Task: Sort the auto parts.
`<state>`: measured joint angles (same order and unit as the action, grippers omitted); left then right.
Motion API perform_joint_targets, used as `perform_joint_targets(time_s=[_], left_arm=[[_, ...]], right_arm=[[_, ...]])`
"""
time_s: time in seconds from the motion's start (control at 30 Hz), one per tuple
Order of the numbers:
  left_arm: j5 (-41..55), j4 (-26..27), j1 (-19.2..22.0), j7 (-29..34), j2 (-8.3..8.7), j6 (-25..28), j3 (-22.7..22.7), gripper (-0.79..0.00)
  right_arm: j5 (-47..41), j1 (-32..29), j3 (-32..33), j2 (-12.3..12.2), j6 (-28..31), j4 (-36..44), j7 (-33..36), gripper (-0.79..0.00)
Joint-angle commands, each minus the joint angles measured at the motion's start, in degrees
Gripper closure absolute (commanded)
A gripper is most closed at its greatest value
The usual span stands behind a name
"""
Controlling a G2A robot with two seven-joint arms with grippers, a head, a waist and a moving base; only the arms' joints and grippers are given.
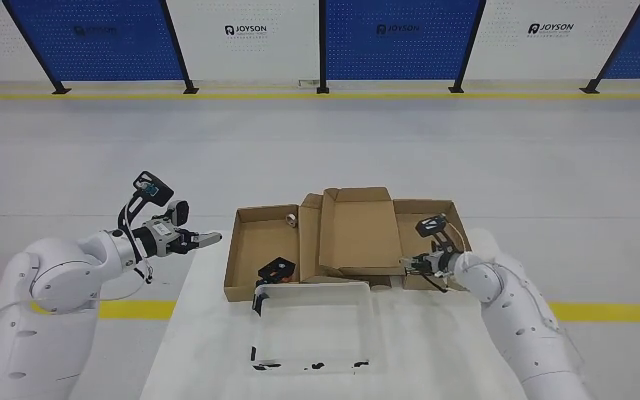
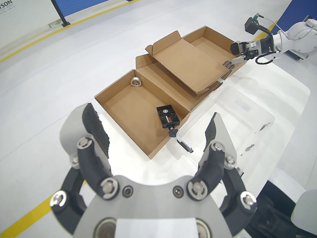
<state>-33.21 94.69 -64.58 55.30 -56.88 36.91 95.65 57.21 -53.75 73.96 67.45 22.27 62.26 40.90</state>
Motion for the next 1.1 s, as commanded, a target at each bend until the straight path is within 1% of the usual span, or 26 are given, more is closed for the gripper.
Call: perform_joint_targets(time_s=[0.0,0.17,0.27,0.33,0.43,0.53,1.07], left_arm=[[0.0,0.0,0.0,0.0,0.0,0.0,0.0,-0.785],[0.0,0.0,0.0,0.0,0.0,0.0,0.0,-0.785],[0.0,0.0,0.0,0.0,0.0,0.0,0.0,-0.785],[0.0,0.0,0.0,0.0,0.0,0.0,0.0,-0.785],[0.0,0.0,0.0,0.0,0.0,0.0,0.0,-0.785],[0.0,0.0,0.0,0.0,0.0,0.0,0.0,-0.785],[0.0,0.0,0.0,0.0,0.0,0.0,0.0,-0.785]], right_arm=[[0.18,-2.54,1.89,-0.63,0.78,3.79,-0.83,-0.785],[1.39,-13.1,8.78,-2.55,4.14,18.64,-5.62,-0.785],[3.17,-20.54,13.34,-3.42,5.48,27.83,-11.13,-0.785],[4.74,-25.68,15.79,-3.73,5.31,33.06,-15.69,-0.785],[7.47,-32.32,18.13,-3.91,3.88,38.91,-21.95,-0.785],[9.28,-36.98,19.22,-3.98,3.81,42.09,-26.34,-0.785],[9.28,-36.97,19.22,-3.98,3.81,42.09,-26.33,-0.785]])
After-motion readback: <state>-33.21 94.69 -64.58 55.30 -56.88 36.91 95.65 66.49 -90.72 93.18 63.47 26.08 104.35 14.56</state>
